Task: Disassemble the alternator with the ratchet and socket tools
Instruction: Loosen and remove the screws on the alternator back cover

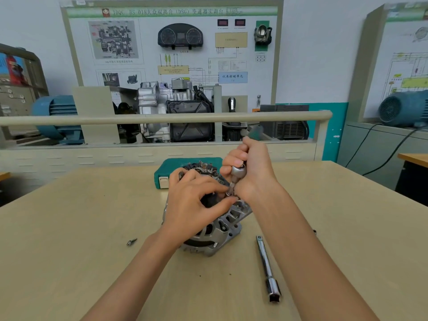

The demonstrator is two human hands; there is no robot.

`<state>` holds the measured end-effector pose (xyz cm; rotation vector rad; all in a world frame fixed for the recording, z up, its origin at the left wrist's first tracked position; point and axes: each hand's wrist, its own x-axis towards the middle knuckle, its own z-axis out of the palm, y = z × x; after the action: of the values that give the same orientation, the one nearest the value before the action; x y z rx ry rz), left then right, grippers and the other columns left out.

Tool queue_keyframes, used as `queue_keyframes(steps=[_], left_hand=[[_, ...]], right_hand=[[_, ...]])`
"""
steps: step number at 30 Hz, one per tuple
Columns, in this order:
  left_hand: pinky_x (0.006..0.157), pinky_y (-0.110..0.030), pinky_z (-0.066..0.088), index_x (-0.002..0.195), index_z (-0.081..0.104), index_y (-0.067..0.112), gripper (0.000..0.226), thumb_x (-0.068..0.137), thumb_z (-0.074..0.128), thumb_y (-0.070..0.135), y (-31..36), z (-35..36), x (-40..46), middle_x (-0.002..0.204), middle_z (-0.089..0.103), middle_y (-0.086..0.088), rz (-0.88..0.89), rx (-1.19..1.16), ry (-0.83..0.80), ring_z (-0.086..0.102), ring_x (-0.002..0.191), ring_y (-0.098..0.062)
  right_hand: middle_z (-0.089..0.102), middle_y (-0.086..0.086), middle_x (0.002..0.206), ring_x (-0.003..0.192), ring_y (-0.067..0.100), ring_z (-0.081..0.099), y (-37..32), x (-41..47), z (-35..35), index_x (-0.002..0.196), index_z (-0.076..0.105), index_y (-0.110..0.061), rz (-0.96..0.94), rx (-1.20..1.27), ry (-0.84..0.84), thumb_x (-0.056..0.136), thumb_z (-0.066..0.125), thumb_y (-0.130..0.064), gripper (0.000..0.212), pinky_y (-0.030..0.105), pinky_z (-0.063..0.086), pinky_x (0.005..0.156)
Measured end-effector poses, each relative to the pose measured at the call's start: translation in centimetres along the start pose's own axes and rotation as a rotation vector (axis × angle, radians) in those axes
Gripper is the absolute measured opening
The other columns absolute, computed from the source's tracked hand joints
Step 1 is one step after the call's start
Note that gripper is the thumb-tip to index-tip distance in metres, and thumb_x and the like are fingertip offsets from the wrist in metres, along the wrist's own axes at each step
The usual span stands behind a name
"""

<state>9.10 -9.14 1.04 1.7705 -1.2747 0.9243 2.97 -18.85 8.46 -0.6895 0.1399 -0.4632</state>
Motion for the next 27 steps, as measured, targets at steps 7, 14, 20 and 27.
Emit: queue_keyframes(steps=[7, 14, 20, 27], left_hand=[[0.084, -0.025, 0.021, 0.077, 0.072, 0.03, 0.031, 0.078, 0.055, 0.055, 0.1, -0.2, 0.1, 0.08, 0.067, 0.02, -0.018, 0.001, -0.016, 0.042, 0.075, -0.001], [0.092, -0.018, 0.017, 0.09, 0.074, 0.034, 0.028, 0.079, 0.055, 0.051, 0.1, -0.6, 0.1, 0.096, 0.07, 0.013, -0.012, -0.04, -0.054, 0.051, 0.092, -0.016], [0.091, -0.023, 0.018, 0.086, 0.076, 0.032, 0.031, 0.079, 0.054, 0.053, 0.0, -0.6, 0.1, 0.093, 0.071, 0.017, -0.01, -0.067, -0.083, 0.054, 0.086, -0.02], [0.081, -0.027, 0.02, 0.084, 0.075, 0.032, 0.031, 0.078, 0.054, 0.053, 0.2, -0.6, 0.1, 0.083, 0.066, 0.024, 0.012, -0.03, -0.068, 0.045, 0.073, -0.011]], right_hand=[[0.029, -0.012, 0.033, 0.022, 0.001, 0.027, -1.8, 1.8, 0.4, 0.06, 0.037, -0.019, 0.474, -0.393, -0.431, 0.095, 0.042, -0.029, 0.037, 0.011, 0.021, 0.027], [0.016, -0.01, 0.041, 0.027, 0.004, 0.014, -1.9, 2.8, 1.6, 0.059, 0.051, -0.013, 0.838, -0.639, -0.808, 0.091, 0.043, -0.033, 0.038, 0.01, 0.022, 0.027], [0.018, -0.011, 0.039, 0.026, 0.002, 0.016, -1.9, 2.3, 0.9, 0.057, 0.051, -0.014, 0.771, -0.575, -0.829, 0.089, 0.044, -0.033, 0.038, 0.011, 0.022, 0.027], [0.029, -0.011, 0.032, 0.021, 0.0, 0.027, -1.6, 1.0, -0.2, 0.06, 0.042, -0.017, 0.457, -0.343, -0.611, 0.085, 0.046, -0.031, 0.029, 0.011, 0.024, 0.026]])
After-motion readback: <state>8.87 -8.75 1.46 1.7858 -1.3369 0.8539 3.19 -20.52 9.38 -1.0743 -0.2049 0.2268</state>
